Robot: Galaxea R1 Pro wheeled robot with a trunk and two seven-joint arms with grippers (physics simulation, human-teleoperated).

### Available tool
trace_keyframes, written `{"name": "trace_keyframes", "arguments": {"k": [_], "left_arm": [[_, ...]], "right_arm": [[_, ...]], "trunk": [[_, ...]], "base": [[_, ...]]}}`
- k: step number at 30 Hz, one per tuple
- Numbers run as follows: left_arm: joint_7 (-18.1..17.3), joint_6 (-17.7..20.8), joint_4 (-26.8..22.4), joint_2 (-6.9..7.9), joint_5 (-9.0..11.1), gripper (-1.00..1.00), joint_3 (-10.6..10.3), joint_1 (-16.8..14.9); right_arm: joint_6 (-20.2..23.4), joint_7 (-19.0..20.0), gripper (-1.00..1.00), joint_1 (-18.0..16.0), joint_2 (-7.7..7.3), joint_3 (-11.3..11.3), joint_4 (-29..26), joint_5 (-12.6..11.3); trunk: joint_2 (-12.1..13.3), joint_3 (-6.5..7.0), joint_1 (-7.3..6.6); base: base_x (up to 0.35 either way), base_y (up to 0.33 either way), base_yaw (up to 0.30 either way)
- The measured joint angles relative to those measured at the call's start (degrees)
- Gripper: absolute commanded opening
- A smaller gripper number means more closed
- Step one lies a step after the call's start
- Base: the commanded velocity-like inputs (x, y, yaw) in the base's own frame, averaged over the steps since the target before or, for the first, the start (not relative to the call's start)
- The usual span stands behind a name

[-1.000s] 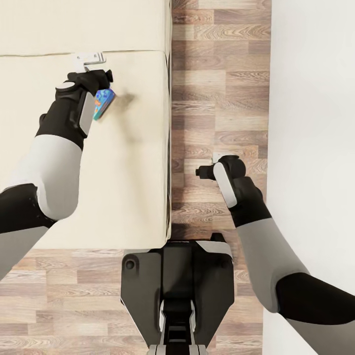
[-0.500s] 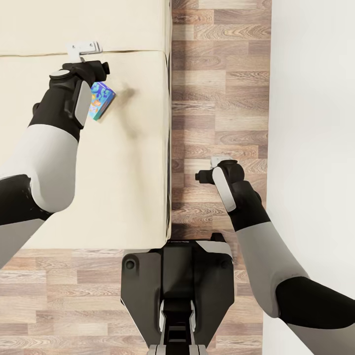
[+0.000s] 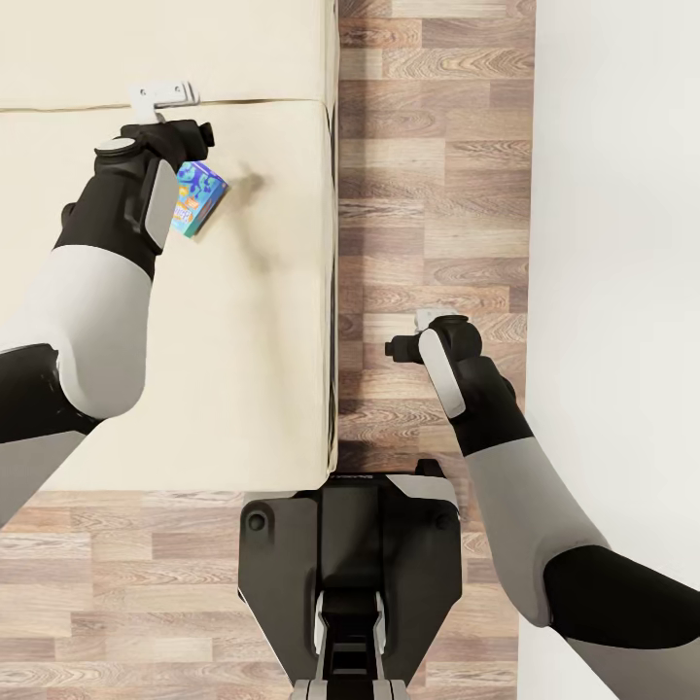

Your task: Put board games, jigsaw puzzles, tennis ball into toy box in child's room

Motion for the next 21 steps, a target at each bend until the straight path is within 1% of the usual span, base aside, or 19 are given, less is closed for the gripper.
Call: {"name": "trace_keyframes", "arguments": {"k": [8, 15, 21], "left_arm": [[-0.28, -0.05, 0.30, 0.09, -0.08, 1.00, -0.11, 0.04], [-0.27, -0.14, 1.56, 0.66, -0.17, 1.00, -0.13, 0.13], [-0.22, -0.06, 2.15, 0.74, -0.17, 1.00, -0.14, 0.14]], "right_arm": [[0.05, 0.00, 1.00, 0.00, 0.00, -0.05, 0.00, 0.02], [0.06, -0.02, 1.00, 0.00, 0.00, -0.07, 0.01, 0.00], [0.19, -0.07, 1.00, 0.00, 0.00, -0.08, -0.03, 0.04]], "trunk": [[0.00, 0.00, 0.00], [0.00, 0.00, 0.00], [0.00, 0.00, 0.00]], "base": [[0.000, 0.000, 0.000], [0.000, 0.000, 0.000], [0.000, 0.000, 0.000]]}}
